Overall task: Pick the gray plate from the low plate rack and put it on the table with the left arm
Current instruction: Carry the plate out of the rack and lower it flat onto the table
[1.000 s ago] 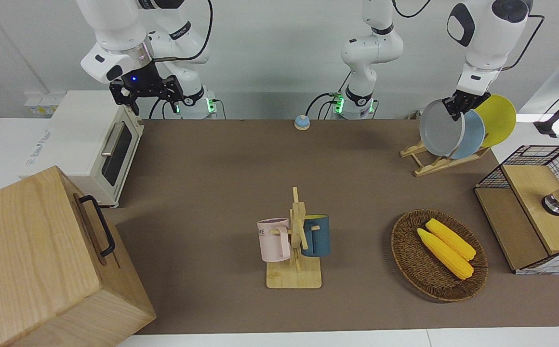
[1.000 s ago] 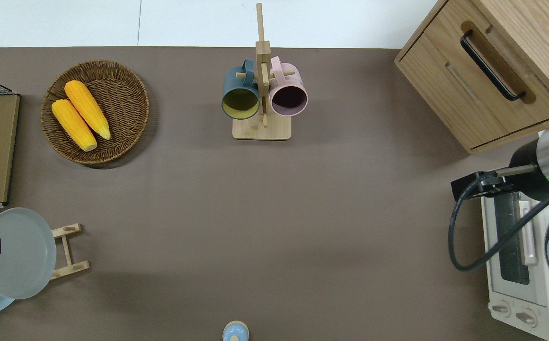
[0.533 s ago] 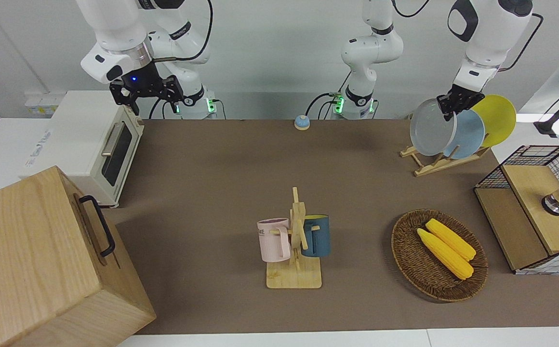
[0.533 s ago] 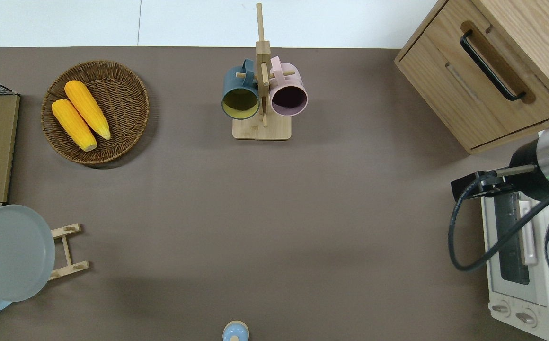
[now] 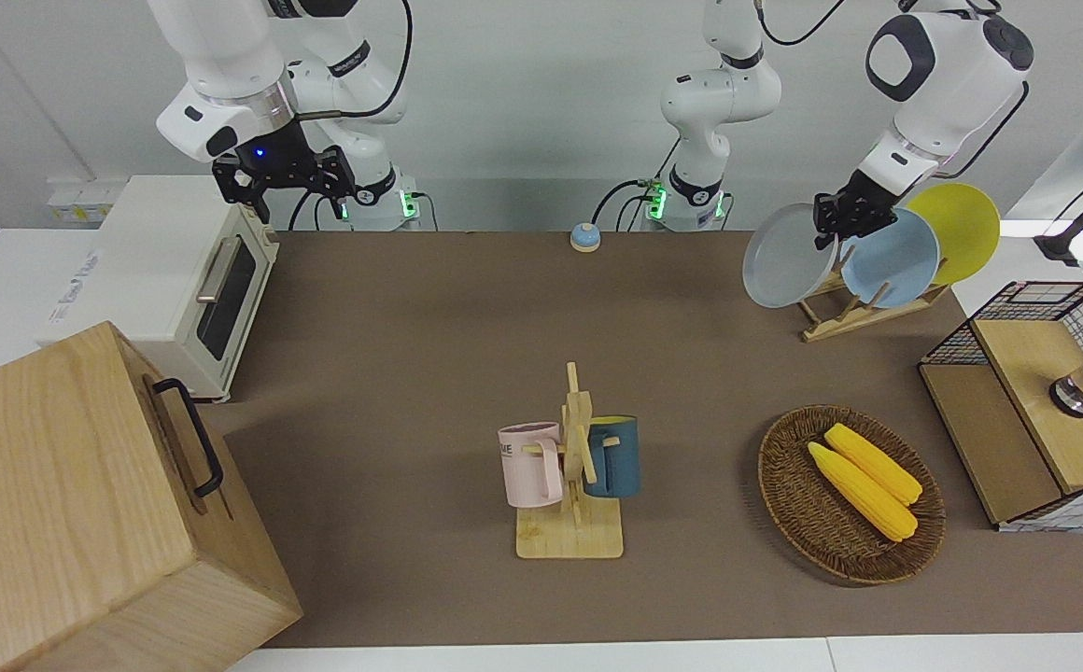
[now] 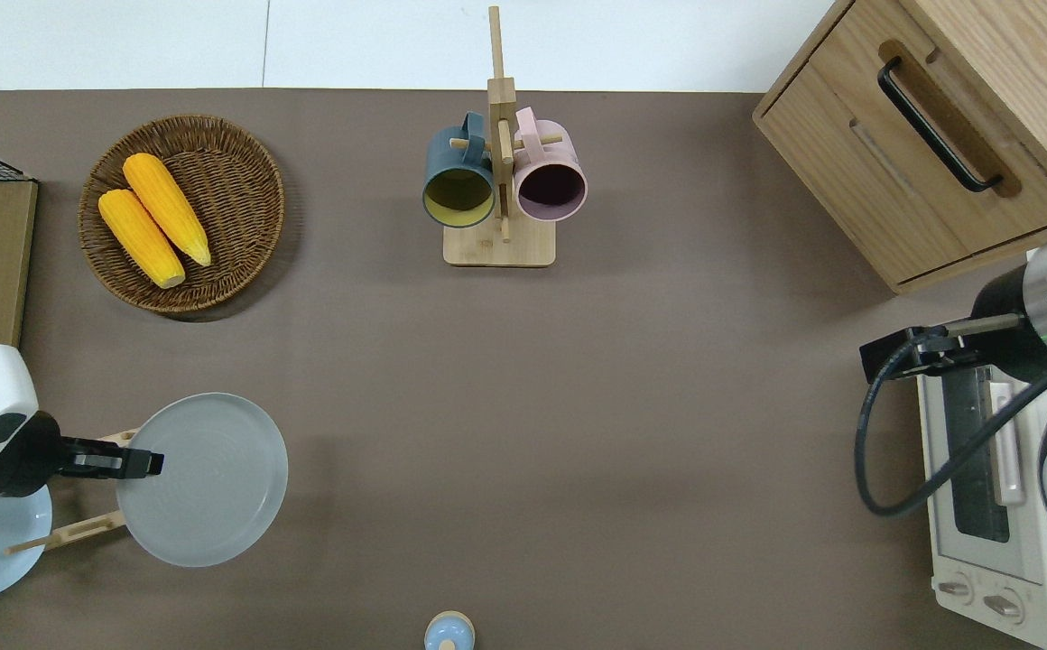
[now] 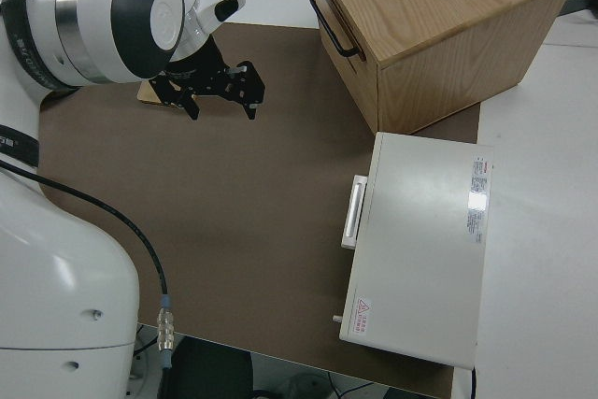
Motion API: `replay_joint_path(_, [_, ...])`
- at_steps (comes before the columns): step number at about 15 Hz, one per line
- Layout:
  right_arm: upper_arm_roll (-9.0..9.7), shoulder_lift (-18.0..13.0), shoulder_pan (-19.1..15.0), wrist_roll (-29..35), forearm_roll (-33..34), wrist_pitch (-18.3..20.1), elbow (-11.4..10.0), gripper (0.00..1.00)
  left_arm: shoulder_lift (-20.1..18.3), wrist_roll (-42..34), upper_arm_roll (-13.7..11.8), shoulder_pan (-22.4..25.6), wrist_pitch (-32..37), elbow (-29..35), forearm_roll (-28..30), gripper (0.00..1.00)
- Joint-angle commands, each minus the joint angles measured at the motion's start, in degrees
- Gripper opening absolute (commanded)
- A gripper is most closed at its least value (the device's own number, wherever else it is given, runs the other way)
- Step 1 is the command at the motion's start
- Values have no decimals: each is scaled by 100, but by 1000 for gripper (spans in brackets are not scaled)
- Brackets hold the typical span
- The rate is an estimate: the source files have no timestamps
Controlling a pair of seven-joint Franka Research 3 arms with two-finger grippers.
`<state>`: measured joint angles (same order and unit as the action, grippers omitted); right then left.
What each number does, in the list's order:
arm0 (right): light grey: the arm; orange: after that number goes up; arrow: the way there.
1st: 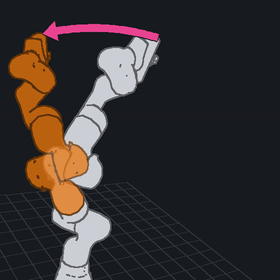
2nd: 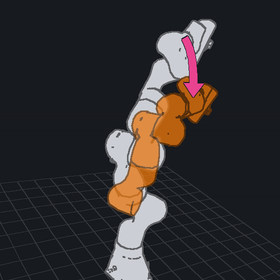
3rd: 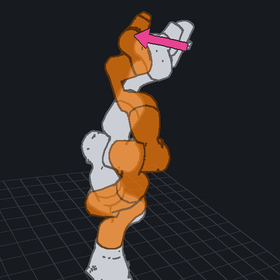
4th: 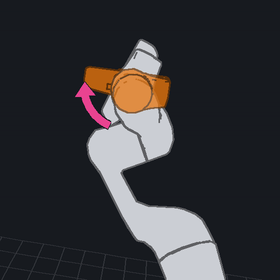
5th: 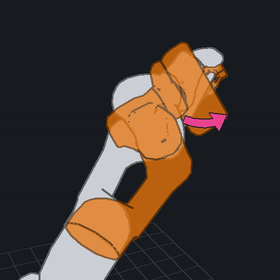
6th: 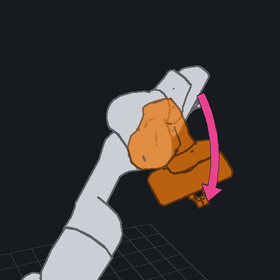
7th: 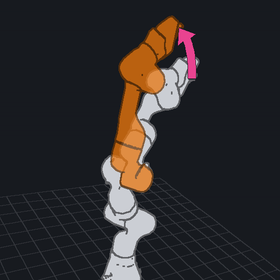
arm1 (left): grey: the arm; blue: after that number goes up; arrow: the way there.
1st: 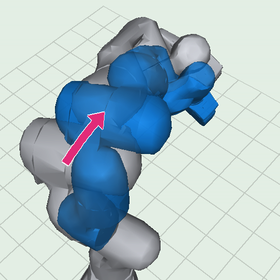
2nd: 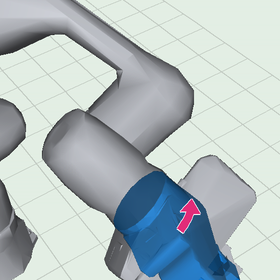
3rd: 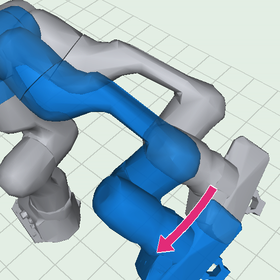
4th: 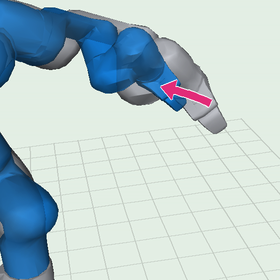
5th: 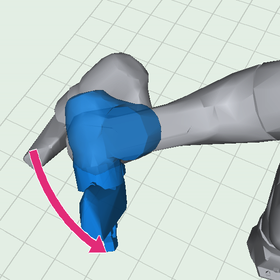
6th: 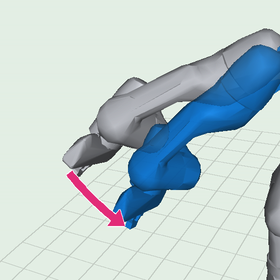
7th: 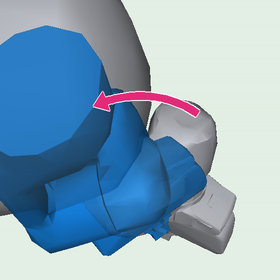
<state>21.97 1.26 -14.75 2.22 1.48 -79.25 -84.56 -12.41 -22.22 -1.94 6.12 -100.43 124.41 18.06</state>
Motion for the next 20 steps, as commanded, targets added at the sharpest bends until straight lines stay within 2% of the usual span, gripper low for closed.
replay_joint_path(1, [124,-12,-143,68,37,68,36,983,28,-107,-52,-225,-108,214,215,114])
replay_joint_path(8, [115,-12,-143,68,37,68,45,983,124,-116,-43,-392,-978,944,373,119])
replay_joint_path(14, [124,-12,-143,68,37,68,45,983,546,-116,-35,-506,-1330,1094,672,119])
replay_joint_path(17, [115,-12,-143,68,37,68,45,983,608,-151,-35,-585,-1383,1094,734,141])
replay_joint_path(18, [124,-12,-143,68,37,68,45,983,608,-151,-35,-594,-1383,1094,734,220])
replay_joint_path(20, [124,-12,-143,68,37,68,36,983,608,-151,-43,-577,-1383,1085,734,519])
